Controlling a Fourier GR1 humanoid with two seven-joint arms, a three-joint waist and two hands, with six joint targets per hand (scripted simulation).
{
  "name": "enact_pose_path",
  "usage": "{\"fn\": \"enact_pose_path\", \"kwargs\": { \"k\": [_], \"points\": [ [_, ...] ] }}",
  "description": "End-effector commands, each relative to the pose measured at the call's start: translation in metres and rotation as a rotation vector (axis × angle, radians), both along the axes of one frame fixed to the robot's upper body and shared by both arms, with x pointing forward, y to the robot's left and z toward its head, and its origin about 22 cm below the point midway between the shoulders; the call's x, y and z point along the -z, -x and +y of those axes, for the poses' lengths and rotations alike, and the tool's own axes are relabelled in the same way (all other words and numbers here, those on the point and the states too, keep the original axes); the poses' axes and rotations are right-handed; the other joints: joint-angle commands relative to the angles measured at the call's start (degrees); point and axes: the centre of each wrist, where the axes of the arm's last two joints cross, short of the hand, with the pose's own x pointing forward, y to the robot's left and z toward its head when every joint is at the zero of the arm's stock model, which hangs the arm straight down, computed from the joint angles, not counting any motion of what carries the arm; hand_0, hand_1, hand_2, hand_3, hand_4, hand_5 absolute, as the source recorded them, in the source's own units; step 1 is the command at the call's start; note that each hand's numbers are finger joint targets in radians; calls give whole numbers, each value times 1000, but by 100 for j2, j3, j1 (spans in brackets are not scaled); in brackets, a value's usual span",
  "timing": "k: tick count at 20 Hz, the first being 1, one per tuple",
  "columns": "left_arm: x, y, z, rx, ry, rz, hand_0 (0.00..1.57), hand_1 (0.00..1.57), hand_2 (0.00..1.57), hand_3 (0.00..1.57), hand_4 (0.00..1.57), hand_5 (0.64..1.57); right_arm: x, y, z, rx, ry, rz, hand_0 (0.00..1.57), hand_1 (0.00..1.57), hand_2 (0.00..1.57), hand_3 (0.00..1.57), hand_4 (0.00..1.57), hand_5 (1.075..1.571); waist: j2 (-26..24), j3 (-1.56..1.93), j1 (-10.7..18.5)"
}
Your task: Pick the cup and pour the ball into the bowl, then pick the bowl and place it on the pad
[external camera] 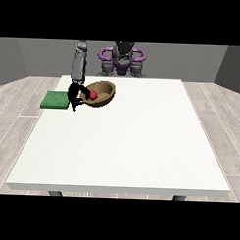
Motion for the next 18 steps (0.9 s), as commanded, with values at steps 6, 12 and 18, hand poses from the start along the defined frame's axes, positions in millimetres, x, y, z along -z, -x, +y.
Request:
{"fn": "enact_pose_path", "kwargs": {
  "k": [6,12,18],
  "points": [
    [40,6,44,-82,34,108,0,0,0,0,1200,1540,-85,-19,-82,75,158,303,1571,1571,1571,969,1046,1557,-380,55,-653],
    [67,20,67,-163,24,151,0,0,0,0,1203,1541,-124,-25,-102,0,246,373,1571,1571,1571,679,1085,1568,-663,76,-1040],
    [84,34,95,-228,42,146,0,0,0,0,1203,1542,-162,-32,-110,-18,237,350,1571,1571,1571,566,1085,1564,-643,78,-1355]
  ]
}}
